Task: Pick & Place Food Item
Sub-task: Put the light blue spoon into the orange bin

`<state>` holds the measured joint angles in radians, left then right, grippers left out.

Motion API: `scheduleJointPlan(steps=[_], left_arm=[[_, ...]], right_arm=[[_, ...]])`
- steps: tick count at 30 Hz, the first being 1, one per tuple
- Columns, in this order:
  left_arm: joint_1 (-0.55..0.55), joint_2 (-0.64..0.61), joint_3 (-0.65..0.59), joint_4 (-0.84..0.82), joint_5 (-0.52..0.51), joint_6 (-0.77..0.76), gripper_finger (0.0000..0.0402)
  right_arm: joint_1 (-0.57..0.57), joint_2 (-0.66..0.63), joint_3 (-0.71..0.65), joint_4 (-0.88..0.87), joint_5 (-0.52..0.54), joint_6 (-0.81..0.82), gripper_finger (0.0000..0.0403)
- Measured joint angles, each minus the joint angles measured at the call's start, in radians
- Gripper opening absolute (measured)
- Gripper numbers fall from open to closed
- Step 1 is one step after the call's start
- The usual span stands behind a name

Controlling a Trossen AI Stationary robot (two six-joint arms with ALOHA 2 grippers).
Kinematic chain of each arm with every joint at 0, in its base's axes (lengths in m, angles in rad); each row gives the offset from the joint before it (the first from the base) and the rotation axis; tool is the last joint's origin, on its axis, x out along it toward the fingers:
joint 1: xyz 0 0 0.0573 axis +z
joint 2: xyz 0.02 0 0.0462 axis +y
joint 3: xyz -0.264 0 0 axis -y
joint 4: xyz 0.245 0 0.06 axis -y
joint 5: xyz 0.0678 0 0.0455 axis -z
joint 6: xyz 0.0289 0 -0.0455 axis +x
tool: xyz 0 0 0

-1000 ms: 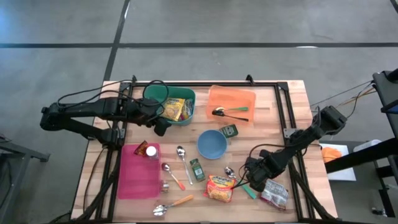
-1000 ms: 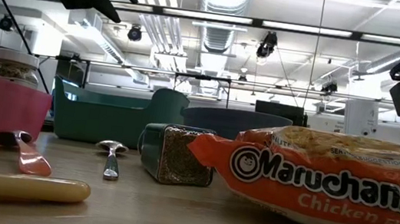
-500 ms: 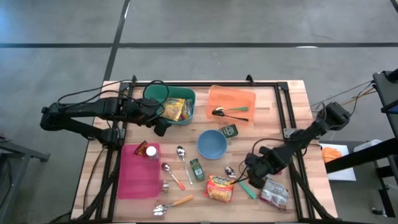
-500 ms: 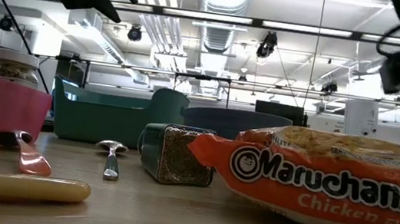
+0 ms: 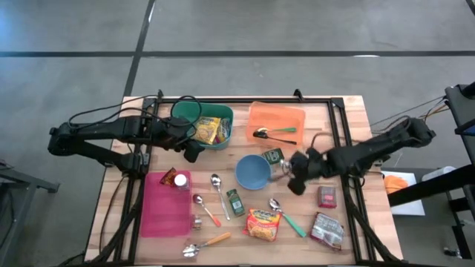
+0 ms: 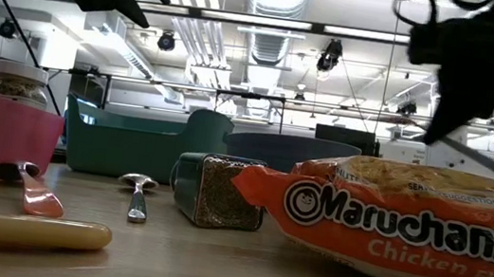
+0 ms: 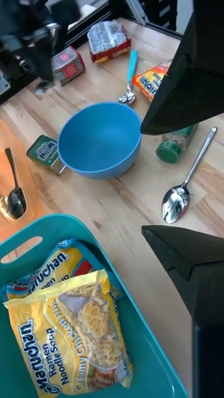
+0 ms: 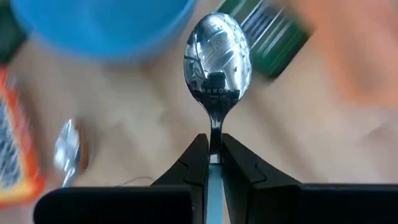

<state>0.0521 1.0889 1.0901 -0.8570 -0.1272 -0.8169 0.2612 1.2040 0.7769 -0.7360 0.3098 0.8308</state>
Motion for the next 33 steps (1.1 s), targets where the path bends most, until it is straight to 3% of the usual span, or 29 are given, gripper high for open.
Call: scheduleJointPlan(steps=[3, 7, 15, 20, 24, 33], left_arm=[[0.0, 0.0, 0.0, 0.0, 0.0, 0.002, 0.0251], [0.0, 0.0, 0.0, 0.0, 0.0, 0.002, 0.0251], [0.001, 0.0, 0.0, 0.0, 0.008, -0.028, 0.0251], [0.002, 0.0, 0.0, 0.0, 0.016, -0.028, 0.0251], [0.002, 0.0, 0.0, 0.0, 0.016, -0.028, 0.0251], [0.002, 0.0, 0.0, -0.025, 0.059, -0.027, 0.0251]], right_arm=[[-0.134, -0.046, 0.0, 0.044, -0.002, -0.126, 0.0018], [-0.321, -0.078, 0.01, 0.128, -0.085, -0.305, 0.0017], [-0.577, 0.005, 0.168, 0.102, -0.136, -0.619, 0.0017], [-0.676, 0.124, 0.304, 0.078, -0.234, -0.804, 0.0017], [-0.715, 0.238, 0.414, 0.027, -0.242, -0.913, 0.0017], [-0.778, 0.475, 0.576, -0.092, -0.344, -1.032, 0.0017]])
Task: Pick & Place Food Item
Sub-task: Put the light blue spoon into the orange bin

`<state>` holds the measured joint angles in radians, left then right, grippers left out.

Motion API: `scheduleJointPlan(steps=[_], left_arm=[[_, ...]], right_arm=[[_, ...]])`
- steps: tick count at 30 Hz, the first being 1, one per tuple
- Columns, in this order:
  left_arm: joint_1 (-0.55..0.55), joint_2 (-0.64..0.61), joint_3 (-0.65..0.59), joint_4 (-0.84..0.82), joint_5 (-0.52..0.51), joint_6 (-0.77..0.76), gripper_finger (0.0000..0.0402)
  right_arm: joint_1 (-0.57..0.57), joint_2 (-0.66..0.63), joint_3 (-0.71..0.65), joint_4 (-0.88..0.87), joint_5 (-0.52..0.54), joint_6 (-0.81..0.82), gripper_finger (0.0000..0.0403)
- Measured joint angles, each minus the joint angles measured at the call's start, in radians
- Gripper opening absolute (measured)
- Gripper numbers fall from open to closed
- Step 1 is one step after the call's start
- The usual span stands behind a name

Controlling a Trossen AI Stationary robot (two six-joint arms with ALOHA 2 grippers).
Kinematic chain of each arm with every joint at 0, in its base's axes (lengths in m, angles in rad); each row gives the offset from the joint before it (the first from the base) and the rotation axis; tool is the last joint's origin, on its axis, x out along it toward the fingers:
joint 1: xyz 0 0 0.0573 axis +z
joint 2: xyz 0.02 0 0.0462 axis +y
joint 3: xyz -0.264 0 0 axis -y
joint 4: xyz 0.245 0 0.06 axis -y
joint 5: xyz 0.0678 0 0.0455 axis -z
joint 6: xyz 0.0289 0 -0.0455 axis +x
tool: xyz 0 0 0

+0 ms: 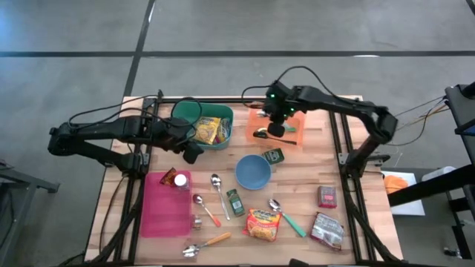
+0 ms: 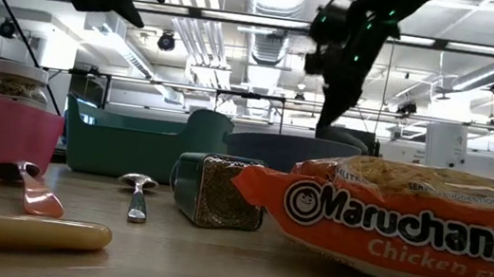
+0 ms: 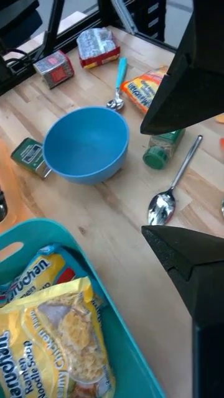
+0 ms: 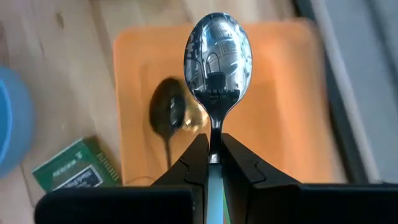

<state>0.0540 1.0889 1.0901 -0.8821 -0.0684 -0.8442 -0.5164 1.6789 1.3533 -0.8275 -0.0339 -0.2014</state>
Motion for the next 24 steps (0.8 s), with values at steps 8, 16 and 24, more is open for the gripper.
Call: scheduleJointPlan(steps=[8, 16, 24], left_arm=[[0.0, 0.0, 0.0, -0.016, 0.01, 0.0, 0.0251], [0.0, 0.0, 0.0, -0.016, 0.01, 0.001, 0.0251], [0.0, 0.0, 0.0, -0.016, 0.01, 0.002, 0.0251]], right_arm=[[-0.015, 0.121, -0.003, -0.012, -0.027, -0.024, 0.0017], [-0.016, 0.146, -0.035, 0.036, -0.019, -0.048, 0.0017], [-0.015, 0.181, -0.046, 0.054, -0.027, -0.06, 0.0017]])
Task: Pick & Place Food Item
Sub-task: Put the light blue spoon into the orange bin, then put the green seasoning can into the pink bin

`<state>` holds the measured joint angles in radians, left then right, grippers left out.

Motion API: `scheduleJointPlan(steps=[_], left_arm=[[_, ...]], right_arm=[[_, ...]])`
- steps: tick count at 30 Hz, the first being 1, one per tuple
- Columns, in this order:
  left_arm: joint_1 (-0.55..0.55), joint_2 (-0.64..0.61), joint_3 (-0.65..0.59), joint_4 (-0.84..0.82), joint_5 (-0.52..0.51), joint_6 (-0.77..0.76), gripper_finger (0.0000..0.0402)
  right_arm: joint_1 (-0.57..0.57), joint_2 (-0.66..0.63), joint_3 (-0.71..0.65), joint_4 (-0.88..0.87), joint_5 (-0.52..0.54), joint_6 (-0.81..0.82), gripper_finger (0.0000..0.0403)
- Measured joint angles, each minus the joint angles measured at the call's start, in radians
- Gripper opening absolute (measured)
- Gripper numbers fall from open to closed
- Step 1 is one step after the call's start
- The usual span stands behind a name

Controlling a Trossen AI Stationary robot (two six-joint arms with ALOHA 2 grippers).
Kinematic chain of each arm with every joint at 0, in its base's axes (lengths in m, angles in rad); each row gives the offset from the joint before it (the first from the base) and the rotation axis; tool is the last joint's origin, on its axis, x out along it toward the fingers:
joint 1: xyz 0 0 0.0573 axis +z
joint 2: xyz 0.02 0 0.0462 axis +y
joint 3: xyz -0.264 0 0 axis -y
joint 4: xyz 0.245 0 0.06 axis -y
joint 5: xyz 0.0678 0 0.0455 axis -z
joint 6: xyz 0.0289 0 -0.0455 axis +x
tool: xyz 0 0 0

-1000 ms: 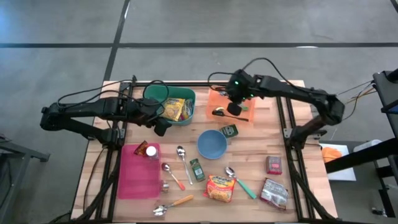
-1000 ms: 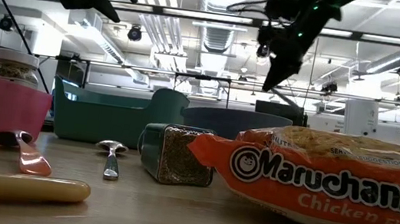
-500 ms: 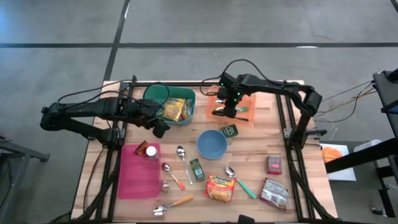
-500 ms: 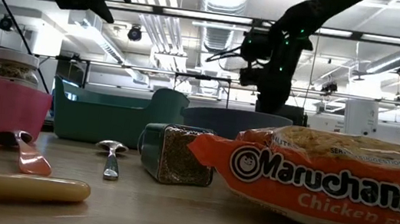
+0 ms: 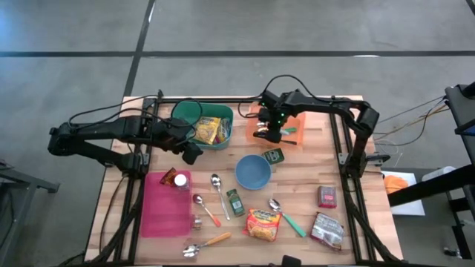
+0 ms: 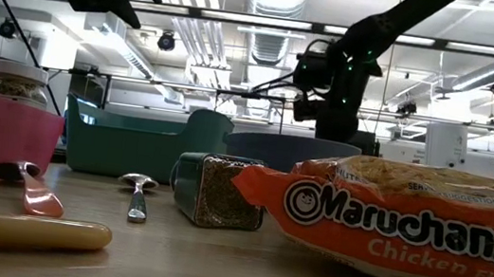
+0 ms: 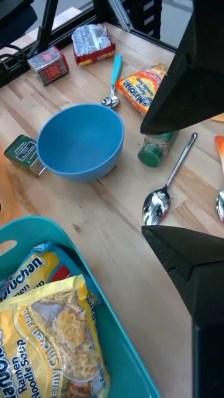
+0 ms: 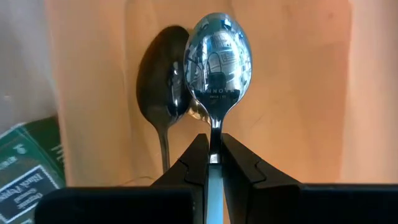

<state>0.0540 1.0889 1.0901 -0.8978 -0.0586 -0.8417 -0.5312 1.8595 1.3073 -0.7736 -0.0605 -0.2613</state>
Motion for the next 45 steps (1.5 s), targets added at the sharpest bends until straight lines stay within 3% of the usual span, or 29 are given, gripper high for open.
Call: scheduleJointPlan(steps=[25, 37, 40, 45], left_arm=[[0.0, 0.0, 0.0, -0.005, 0.0, -0.001, 0.025], [0.0, 0.0, 0.0, -0.007, 0.0, -0.002, 0.025], [0.0, 0.0, 0.0, -0.007, 0.0, -0.002, 0.025], [0.0, 0.0, 0.0, -0.007, 0.0, -0.002, 0.025]], right_arm=[[0.001, 0.1, -0.005, 0.019, -0.054, 0.019, 0.0017], [0.001, 0.081, -0.006, 0.015, -0.053, 0.052, 0.002], [0.001, 0.08, -0.006, 0.01, -0.053, 0.073, 0.0043], [0.001, 0.079, -0.006, -0.006, -0.053, 0.097, 0.0119]])
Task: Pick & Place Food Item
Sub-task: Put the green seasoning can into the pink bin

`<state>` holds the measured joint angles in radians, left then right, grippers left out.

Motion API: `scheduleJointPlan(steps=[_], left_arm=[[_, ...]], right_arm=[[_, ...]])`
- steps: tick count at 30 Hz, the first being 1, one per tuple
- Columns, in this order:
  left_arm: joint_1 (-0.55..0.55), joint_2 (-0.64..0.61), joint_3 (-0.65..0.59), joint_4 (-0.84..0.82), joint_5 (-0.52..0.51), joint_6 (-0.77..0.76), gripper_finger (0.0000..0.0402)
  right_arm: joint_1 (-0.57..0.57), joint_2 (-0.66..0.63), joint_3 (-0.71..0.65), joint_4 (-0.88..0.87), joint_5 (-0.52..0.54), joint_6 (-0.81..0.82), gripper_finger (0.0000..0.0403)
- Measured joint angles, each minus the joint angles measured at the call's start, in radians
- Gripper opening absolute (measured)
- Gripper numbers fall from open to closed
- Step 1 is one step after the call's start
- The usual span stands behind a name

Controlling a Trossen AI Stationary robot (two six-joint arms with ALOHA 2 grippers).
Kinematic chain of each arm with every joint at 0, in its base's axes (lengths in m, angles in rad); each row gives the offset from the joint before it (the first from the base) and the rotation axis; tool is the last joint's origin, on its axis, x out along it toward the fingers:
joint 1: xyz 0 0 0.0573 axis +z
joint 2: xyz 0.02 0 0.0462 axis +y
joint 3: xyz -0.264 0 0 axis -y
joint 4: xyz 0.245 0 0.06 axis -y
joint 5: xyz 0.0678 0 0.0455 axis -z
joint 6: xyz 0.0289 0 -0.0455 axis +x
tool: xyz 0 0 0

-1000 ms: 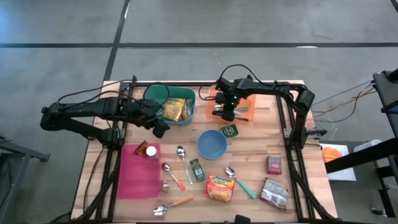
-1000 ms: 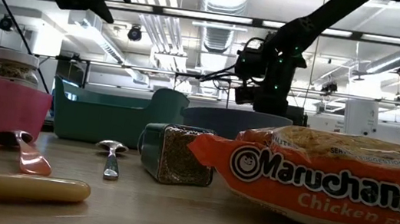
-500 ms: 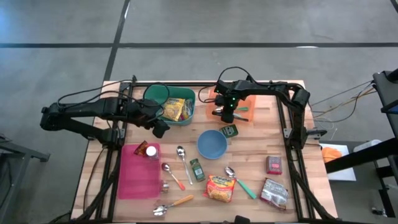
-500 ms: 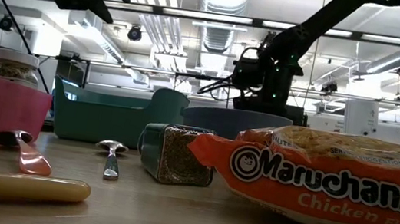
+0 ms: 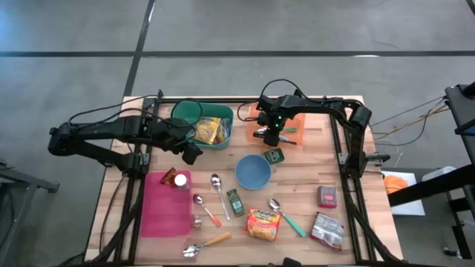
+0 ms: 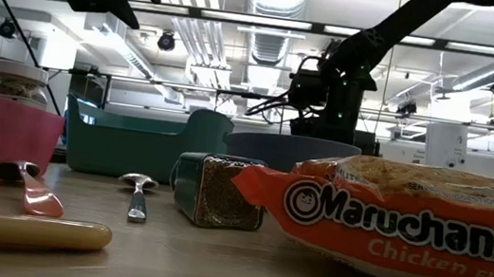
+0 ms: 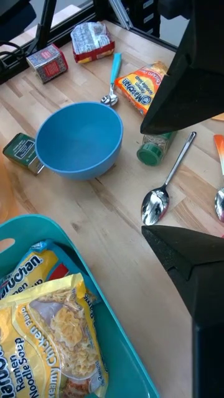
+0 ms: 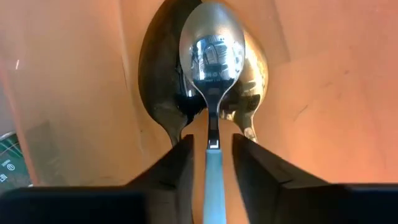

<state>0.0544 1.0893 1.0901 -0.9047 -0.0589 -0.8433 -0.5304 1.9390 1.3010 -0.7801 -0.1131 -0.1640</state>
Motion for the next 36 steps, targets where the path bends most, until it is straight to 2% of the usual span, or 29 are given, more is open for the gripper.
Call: scheduleJointPlan(steps=[6, 13, 36], left_arm=[[0.0, 0.0, 0.0, 0.0, 0.0, -0.002, 0.025], [0.001, 0.0, 0.0, 0.001, 0.0, -0.002, 0.025], [0.0, 0.008, 0.0, 0.002, 0.0, -0.021, 0.0251]], right_arm=[[0.0, 0.0, 0.0, -0.003, 0.003, 0.051, 0.02], [0.001, -0.013, 0.0, -0.009, 0.008, 0.083, 0.0244], [0.003, -0.221, 0.0, -0.082, 0.022, 0.176, 0.0255]])
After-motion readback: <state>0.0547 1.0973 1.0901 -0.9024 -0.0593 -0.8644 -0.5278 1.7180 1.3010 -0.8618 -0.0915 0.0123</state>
